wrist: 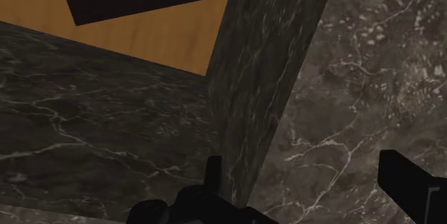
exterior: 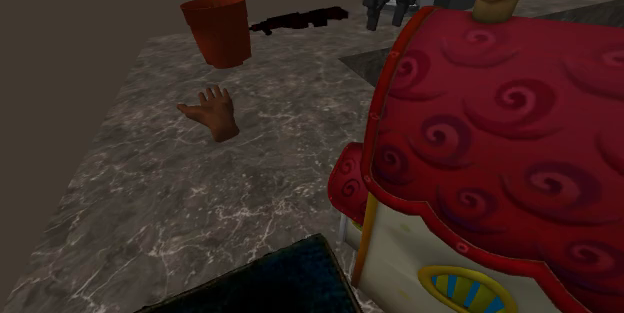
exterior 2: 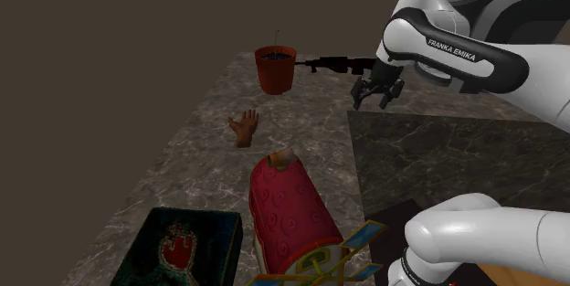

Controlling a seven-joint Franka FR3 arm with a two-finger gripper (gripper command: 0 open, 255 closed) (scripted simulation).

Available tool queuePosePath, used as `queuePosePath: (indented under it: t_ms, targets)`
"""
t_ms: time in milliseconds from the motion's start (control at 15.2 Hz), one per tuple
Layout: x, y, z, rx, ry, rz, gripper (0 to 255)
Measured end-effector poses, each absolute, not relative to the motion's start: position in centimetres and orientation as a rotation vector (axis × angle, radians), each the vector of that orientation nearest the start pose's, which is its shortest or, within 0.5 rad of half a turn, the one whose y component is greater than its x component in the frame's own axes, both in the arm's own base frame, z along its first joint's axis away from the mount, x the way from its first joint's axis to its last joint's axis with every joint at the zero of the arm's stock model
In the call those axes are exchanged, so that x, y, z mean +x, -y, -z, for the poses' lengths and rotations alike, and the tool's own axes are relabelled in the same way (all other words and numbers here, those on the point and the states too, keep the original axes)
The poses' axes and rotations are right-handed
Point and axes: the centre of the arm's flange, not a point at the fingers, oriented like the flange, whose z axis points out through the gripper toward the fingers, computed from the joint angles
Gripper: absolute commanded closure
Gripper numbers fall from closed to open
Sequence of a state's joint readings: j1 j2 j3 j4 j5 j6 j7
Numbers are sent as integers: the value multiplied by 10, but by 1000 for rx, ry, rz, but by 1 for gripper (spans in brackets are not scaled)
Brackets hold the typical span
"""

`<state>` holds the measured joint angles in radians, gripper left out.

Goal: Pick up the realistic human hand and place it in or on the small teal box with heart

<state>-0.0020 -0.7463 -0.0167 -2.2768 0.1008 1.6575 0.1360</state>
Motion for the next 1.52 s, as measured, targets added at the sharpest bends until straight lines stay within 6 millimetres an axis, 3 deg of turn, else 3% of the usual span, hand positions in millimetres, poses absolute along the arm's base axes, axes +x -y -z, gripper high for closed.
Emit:
queuePosePath:
  t_ms: [198,594,1518]
  targets:
    - [334,-16,-626,-3014,-235,180,0]
    - [359,-93,-624,-3044,-255,172,0]
    - [426,-278,-596,-3114,-304,152,0]
